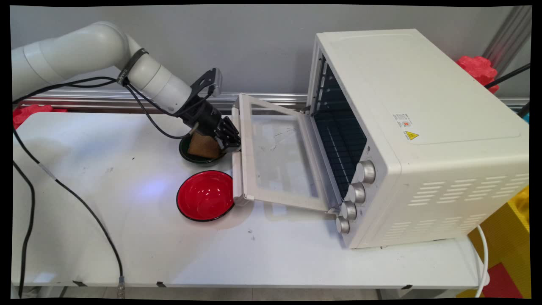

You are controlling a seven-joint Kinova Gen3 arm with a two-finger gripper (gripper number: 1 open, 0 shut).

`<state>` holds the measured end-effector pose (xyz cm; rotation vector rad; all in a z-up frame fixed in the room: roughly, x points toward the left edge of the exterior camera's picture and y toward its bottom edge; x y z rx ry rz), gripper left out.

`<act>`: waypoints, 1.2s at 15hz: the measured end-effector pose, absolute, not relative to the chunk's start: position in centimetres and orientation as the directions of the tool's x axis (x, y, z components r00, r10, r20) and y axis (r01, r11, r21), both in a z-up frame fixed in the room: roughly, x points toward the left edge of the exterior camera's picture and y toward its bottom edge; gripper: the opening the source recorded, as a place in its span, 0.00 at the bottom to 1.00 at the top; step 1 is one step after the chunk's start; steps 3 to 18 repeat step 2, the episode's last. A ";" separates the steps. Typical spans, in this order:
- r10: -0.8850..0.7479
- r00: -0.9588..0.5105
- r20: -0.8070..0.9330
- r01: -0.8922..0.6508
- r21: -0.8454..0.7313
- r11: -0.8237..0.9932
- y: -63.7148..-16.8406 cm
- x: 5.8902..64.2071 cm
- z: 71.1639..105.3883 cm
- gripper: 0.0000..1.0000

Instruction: Open the oven

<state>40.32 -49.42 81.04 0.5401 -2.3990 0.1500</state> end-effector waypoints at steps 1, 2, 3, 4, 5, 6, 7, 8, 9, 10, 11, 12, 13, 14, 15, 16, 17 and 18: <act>-0.342 -0.692 0.636 -0.418 0.033 0.908 -49.3 40.5 81.1 0.00; -0.343 -0.689 0.638 -0.420 0.034 0.907 -49.2 40.8 81.3 0.00; -0.343 -0.689 0.638 -0.420 0.034 0.907 -49.2 40.8 81.3 0.00; -0.343 -0.689 0.638 -0.420 0.034 0.907 -49.2 40.8 81.3 0.00; -0.343 -0.689 0.638 -0.420 0.034 0.907 -49.2 40.8 81.3 0.00; -0.343 -0.689 0.638 -0.420 0.034 0.907 -49.2 40.8 81.3 0.00; -0.343 -0.689 0.638 -0.420 0.034 0.907 -49.2 40.8 81.3 0.00; -0.343 -0.689 0.638 -0.420 0.034 0.907 -49.2 40.8 81.3 0.00; -0.343 -0.689 0.638 -0.420 0.034 0.907 -49.2 40.8 81.3 0.00; -0.343 -0.689 0.638 -0.420 0.034 0.907 -49.2 40.8 81.3 0.00; -0.343 -0.689 0.638 -0.420 0.034 0.907 -49.2 40.8 81.3 0.00; -0.343 -0.689 0.638 -0.420 0.034 0.907 -49.2 40.8 81.3 0.00; -0.343 -0.689 0.638 -0.420 0.034 0.907 -49.2 40.8 81.3 0.00; -0.343 -0.689 0.638 -0.420 0.034 0.907 -49.2 40.8 81.3 0.00; -0.343 -0.689 0.638 -0.420 0.034 0.907 -49.2 40.8 81.3 0.00; -0.343 -0.689 0.638 -0.420 0.034 0.907 -49.2 40.8 81.3 0.00; -0.343 -0.689 0.638 -0.420 0.034 0.907 -49.2 40.8 81.3 0.00; -0.343 -0.689 0.638 -0.420 0.034 0.907 -49.2 40.8 81.3 0.00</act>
